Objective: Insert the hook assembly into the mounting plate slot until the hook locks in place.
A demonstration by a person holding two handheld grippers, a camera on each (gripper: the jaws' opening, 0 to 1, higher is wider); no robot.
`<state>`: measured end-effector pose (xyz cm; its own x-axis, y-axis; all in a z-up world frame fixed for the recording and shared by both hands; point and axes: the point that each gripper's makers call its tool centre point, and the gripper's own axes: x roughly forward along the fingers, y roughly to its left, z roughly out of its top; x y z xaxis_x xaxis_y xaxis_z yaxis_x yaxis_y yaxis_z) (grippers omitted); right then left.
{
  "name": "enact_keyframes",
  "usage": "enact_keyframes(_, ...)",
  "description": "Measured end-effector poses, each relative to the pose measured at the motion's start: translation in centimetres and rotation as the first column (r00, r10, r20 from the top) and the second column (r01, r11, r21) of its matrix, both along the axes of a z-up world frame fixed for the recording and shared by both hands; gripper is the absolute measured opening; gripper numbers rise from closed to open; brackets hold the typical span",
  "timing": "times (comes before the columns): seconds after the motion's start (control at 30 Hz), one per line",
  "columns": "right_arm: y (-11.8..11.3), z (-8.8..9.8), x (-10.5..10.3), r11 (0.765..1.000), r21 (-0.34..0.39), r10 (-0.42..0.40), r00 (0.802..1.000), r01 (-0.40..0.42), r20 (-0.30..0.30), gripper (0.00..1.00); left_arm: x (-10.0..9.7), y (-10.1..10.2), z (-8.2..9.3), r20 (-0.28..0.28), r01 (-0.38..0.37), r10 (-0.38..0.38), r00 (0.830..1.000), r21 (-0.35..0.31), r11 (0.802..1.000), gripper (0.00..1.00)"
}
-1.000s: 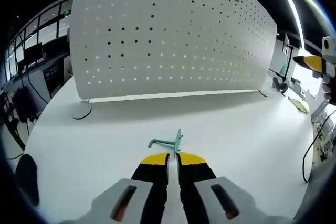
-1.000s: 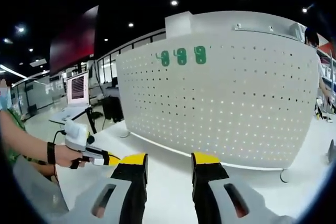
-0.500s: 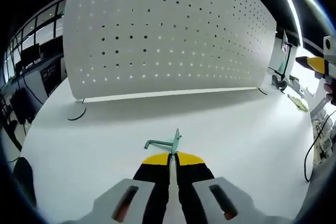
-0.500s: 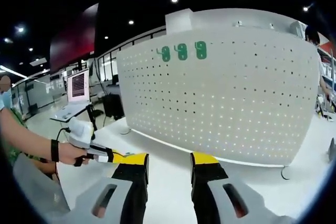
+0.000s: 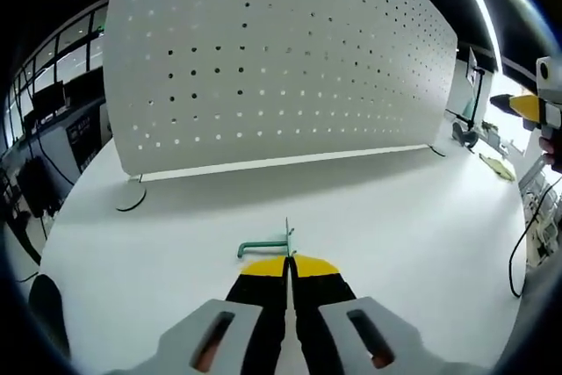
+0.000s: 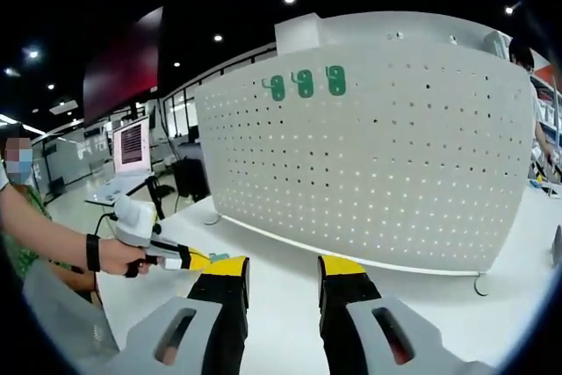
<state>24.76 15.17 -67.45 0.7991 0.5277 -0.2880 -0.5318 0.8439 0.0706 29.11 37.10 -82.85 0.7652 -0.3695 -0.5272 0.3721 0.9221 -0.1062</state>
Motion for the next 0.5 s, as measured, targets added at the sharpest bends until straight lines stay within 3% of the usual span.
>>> enact_keyframes(0.3, 0.3, 0.1, -0.1, 1.000, 0.009, 0.010, 1.000, -0.010, -0.001, 0.30, -0.8, -1.4, 1.0, 0.022, 0.061, -0.062, 0.998, 0.042, 0.997, 0.01)
enact_keyframes(0.5, 0.3, 0.1, -0.3, 1.000, 0.010, 0.013, 1.000, -0.013, -0.001, 0.30, -1.1, -2.4, 1.6, 0.036, 0.102, -0.103, 0.994, 0.033, 0.994, 0.01)
